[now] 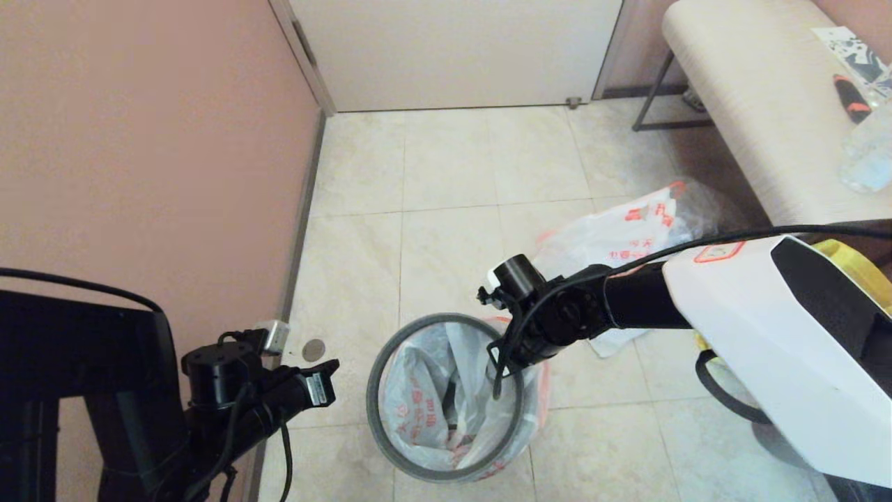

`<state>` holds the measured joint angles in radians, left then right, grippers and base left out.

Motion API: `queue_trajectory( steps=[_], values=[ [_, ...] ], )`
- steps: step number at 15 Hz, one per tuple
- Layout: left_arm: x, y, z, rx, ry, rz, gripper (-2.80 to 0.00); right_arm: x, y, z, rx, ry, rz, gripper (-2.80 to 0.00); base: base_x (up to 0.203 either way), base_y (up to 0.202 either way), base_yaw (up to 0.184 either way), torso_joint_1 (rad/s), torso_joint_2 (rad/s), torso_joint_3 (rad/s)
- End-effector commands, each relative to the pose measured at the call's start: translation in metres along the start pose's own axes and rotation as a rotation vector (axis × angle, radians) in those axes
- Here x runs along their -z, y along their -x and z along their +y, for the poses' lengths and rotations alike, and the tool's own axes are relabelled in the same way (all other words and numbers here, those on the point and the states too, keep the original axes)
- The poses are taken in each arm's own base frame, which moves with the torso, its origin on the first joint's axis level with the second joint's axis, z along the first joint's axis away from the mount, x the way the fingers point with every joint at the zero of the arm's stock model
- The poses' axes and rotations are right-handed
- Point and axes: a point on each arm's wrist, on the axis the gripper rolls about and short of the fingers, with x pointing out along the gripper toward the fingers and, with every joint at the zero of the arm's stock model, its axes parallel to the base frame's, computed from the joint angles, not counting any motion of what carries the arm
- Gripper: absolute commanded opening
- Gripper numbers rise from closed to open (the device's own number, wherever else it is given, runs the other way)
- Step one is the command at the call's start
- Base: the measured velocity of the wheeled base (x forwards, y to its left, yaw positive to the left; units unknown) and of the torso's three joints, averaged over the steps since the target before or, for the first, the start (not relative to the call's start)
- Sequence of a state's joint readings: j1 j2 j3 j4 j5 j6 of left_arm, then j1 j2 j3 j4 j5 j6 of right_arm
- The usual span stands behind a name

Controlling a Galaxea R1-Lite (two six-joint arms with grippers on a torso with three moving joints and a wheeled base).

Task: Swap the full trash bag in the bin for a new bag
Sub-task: Place the trash can ring on the trash can

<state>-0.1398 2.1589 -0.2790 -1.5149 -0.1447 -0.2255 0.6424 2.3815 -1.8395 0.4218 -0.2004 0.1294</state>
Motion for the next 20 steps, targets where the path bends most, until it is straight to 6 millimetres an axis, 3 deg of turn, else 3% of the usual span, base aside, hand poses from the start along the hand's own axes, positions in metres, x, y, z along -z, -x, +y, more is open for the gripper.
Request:
queue_trajectory(
  steps=[1,5,13,18,20],
  values=[
    [0.000,0.000,0.000,0.002,0.001,-0.006,-2.80,0.002,-0.011,-0.001,0.027,-0.001,0.015,-2.80,0.000,0.000,0.000,0.000,0.00,0.000],
    [-0.001,0.002,-0.001,0.004,0.000,-0.008,-2.80,0.005,-0.015,0.001,0.162,0.025,0.005,-2.80,0.000,0.000,0.000,0.000,0.00,0.000],
    [-0.001,0.001,0.000,0.004,-0.001,-0.007,-2.80,0.007,-0.010,0.028,0.151,0.069,-0.018,-2.80,0.000,0.000,0.000,0.000,0.00,0.000],
    [0.001,0.003,-0.001,0.005,-0.001,0.001,-2.80,0.001,-0.022,0.032,0.152,0.062,-0.038,-2.80,0.000,0.000,0.000,0.000,0.00,0.000],
    [0.000,0.002,0.000,0.005,0.000,-0.002,-2.80,-0.005,-0.008,0.031,0.154,0.054,-0.066,-2.80,0.000,0.000,0.000,0.000,0.00,0.000]
  ],
)
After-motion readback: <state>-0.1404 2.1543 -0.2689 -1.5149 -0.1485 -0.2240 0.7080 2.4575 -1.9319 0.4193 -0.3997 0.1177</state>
